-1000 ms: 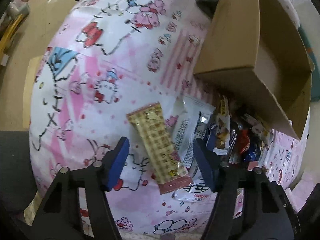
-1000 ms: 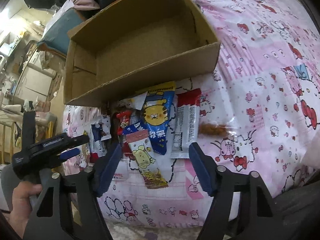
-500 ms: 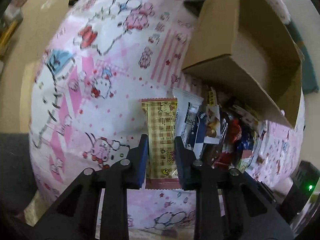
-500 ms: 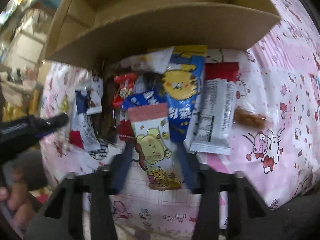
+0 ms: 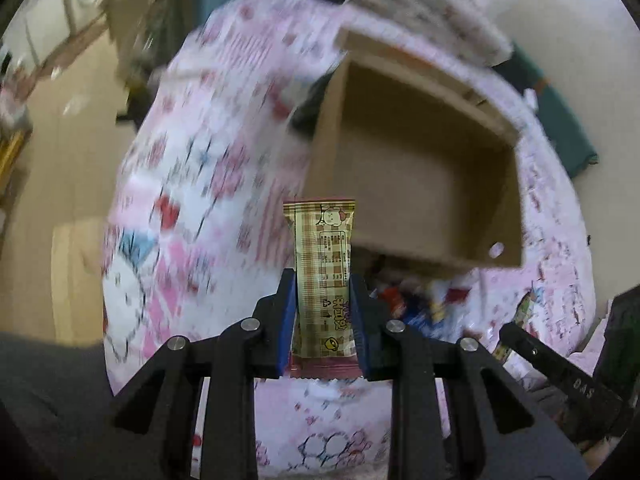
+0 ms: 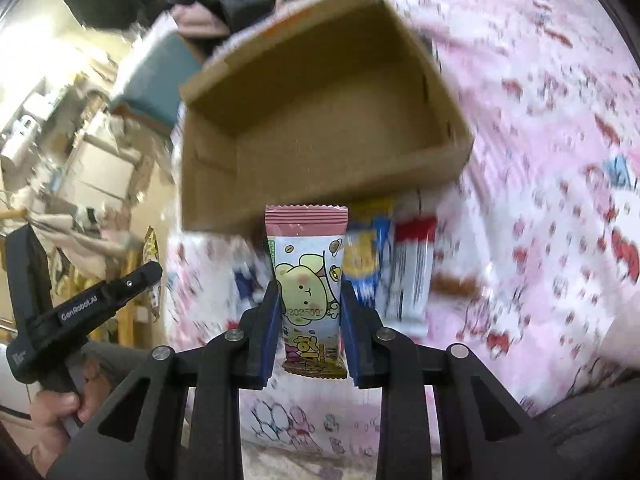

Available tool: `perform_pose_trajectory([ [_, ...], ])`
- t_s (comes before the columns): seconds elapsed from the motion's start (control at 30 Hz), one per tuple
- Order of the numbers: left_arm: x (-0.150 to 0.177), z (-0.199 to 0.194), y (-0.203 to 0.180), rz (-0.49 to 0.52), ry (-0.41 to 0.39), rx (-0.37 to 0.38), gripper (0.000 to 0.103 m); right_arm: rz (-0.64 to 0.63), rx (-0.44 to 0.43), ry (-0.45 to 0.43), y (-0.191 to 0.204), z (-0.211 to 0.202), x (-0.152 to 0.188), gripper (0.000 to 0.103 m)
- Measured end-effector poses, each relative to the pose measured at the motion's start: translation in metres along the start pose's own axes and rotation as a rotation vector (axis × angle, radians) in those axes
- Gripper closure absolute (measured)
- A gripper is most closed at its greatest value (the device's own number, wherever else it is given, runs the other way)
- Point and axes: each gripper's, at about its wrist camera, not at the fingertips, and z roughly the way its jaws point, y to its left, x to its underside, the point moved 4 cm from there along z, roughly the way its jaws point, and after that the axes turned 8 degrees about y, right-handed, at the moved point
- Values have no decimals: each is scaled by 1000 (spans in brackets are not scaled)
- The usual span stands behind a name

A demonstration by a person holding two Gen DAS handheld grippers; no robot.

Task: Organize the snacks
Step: 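Carry both snacks over the box and open both tools to drop them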

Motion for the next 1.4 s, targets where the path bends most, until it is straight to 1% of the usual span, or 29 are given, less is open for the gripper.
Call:
perform_pose_trajectory([
  [0.1, -15, -7, -14, 8, -27, 37, 81, -4, -24, -68, -5, -18, -20, 74],
  [0.27, -36, 1, -31, 45, -31, 27, 81, -12, -56, -135, -6, -26, -45, 74],
  [0.43, -46, 11, -42, 61, -26, 37, 81, -16, -74, -168, -2, -17, -51, 74],
  [0.63, -66, 26, -62, 123, -27, 19, 81, -27, -67, -196, -2, -7, -77, 74],
  [0.8, -81, 44, -79, 192, -49, -17, 81, -40, -23, -196, -8, 10, -99, 74],
  [0.87, -85, 54, -82, 213, -59, -33, 81, -39, -9, -193, -10, 16, -100, 74],
  [0.97, -85, 66, -83, 238, -71, 6, 81, -26, 30, -194, -16, 27, -98, 74],
  [1.07, -86, 76, -82, 239, -85, -11, 81, -27, 65, -168, -21, 38, -94, 74],
  [1.23, -87, 84, -78, 243, -83, -20, 81, -23, 72, -140, -21, 46, -93, 74],
  [1.4, -86, 85, -74, 223, -67, -2, 81, -22, 90, -138, -21, 50, -91, 71],
])
